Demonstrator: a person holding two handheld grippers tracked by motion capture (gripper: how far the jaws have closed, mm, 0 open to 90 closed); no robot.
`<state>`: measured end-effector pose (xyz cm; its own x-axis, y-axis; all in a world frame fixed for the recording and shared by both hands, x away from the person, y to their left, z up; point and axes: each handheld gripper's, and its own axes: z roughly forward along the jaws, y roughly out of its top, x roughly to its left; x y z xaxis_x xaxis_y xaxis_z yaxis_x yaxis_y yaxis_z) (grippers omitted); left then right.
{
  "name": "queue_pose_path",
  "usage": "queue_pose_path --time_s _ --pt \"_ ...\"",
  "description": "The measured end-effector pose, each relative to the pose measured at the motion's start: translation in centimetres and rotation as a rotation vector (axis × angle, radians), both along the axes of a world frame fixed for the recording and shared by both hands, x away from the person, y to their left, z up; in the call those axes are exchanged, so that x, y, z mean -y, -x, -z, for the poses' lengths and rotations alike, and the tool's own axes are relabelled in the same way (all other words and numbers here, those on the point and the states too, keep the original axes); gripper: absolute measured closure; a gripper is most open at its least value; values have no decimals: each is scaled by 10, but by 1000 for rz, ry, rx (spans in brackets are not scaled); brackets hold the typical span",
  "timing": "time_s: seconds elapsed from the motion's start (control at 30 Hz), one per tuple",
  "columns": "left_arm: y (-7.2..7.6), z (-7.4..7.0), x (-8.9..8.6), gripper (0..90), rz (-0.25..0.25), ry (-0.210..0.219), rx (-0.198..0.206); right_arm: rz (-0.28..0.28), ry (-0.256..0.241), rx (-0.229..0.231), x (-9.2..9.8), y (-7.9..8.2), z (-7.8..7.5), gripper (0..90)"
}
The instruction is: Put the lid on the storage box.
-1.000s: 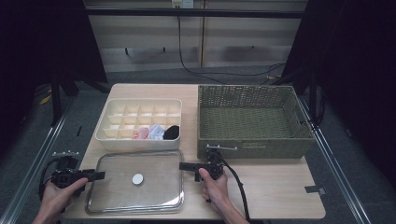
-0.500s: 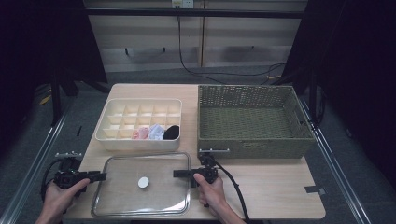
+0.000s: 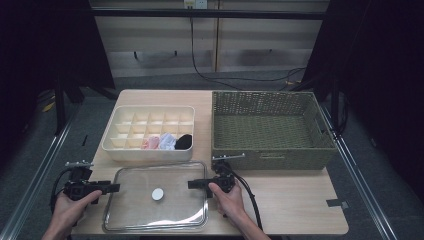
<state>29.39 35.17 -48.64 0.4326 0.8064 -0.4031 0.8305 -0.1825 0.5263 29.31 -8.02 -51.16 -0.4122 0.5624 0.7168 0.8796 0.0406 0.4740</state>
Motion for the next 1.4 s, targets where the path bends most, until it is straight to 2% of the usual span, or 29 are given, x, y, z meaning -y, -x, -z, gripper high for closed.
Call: queue_pose_path --time_s 0.07,0.13,0.3,0.33,0.57,0.63,0.7,0.77,1.0,1.07,1.17,1.2,1.23,1.27,1.37,1.4 --pt "0 1 -1 439 -1 19 -4 3 -35 4 4 -1 0 655" --pt "-1 1 -2 396 -3 43 -15 0 -28 18 5 -1 -1 656" --pt "-2 2 -3 375 4 44 -10 -22 -36 48 7 0 -4 673" --pt "-2 2 -1 358 -1 54 -9 -31 -38 50 7 0 -6 674" --pt "-3 1 0 312 12 54 -20 -60 -23 91 8 0 -12 676" --pt "-3 2 0 301 4 73 -21 -60 -23 87 8 0 -13 671" --pt "-4 2 0 304 5 72 -19 -57 -1 74 7 -1 -12 644" --pt "-3 2 0 303 4 70 -16 -77 17 90 7 -1 -13 638" --pt "-5 3 -2 294 11 86 -18 -107 -29 157 10 1 -20 691" --pt "-6 3 -2 288 19 87 -17 -116 -28 176 11 2 -22 696" --pt "-6 4 1 271 5 104 -13 -127 -29 203 12 5 -26 701" --pt "-7 4 2 258 17 102 -12 -131 -28 221 12 6 -27 702" --pt "-8 4 2 256 35 91 -9 -136 -25 227 12 7 -29 704" --pt "-9 4 3 254 32 96 -11 -141 -29 229 12 6 -30 708" --pt "-10 5 4 250 36 130 -18 -148 -31 232 12 6 -31 710" --pt "-10 6 4 277 56 136 -22 -149 -29 232 12 5 -31 709"
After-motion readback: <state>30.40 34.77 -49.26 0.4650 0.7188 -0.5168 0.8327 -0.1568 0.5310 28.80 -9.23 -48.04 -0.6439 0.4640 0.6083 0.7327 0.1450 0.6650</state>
